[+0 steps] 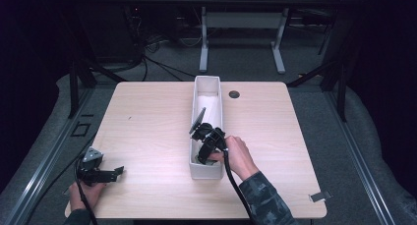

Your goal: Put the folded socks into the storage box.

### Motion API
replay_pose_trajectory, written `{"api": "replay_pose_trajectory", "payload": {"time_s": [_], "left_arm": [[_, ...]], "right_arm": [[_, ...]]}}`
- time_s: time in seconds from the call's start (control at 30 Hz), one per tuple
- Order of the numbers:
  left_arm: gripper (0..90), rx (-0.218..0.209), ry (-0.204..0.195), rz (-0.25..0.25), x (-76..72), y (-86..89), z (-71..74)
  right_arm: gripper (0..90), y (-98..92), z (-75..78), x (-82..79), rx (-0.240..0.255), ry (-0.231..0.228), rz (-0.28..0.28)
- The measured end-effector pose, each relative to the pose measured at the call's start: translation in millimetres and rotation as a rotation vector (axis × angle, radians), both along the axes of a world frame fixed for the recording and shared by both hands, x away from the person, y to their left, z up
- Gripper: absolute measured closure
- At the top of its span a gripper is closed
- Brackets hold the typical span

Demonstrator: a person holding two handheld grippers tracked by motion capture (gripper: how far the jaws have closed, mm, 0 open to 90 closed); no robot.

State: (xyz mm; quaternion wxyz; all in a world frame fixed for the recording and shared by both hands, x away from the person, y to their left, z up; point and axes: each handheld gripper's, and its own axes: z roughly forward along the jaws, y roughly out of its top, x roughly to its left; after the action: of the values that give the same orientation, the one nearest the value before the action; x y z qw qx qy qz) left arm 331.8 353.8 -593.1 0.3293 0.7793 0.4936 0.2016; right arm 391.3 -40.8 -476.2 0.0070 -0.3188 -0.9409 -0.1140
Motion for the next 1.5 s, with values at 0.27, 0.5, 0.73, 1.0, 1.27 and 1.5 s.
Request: {"api": "replay_pose_trajectory", "payload": {"time_s": [0.27, 0.5, 0.73, 1.0, 1.27, 1.5], "left_arm": [[0.7, 0.000, 0.000, 0.000, 0.0, 0.0, 0.0], [0.7, 0.000, 0.000, 0.000, 0.0, 0.0, 0.0], [0.7, 0.000, 0.000, 0.000, 0.0, 0.0, 0.0], [0.7, -0.001, -0.001, 0.000, 0.0, 0.0, -0.1], [0.7, 0.001, 0.000, 0.001, 0.0, -0.1, 0.0], [0.7, 0.001, 0.000, 0.001, 0.0, -0.1, 0.0]], "right_arm": [[43.3, -0.1, -0.5, 0.0, -0.003, -0.003, -0.003], [40.0, -1.0, 1.2, -0.8, 0.002, -0.013, -0.005], [36.9, -4.8, 6.5, -2.1, 0.022, -0.031, -0.014], [28.4, -14.5, 21.6, -6.3, 0.092, -0.094, -0.014], [17.1, -28.8, 41.6, -16.1, 0.143, -0.199, -0.017], [10.4, -48.2, 50.5, -22.8, 0.191, -0.248, -0.045]]}}
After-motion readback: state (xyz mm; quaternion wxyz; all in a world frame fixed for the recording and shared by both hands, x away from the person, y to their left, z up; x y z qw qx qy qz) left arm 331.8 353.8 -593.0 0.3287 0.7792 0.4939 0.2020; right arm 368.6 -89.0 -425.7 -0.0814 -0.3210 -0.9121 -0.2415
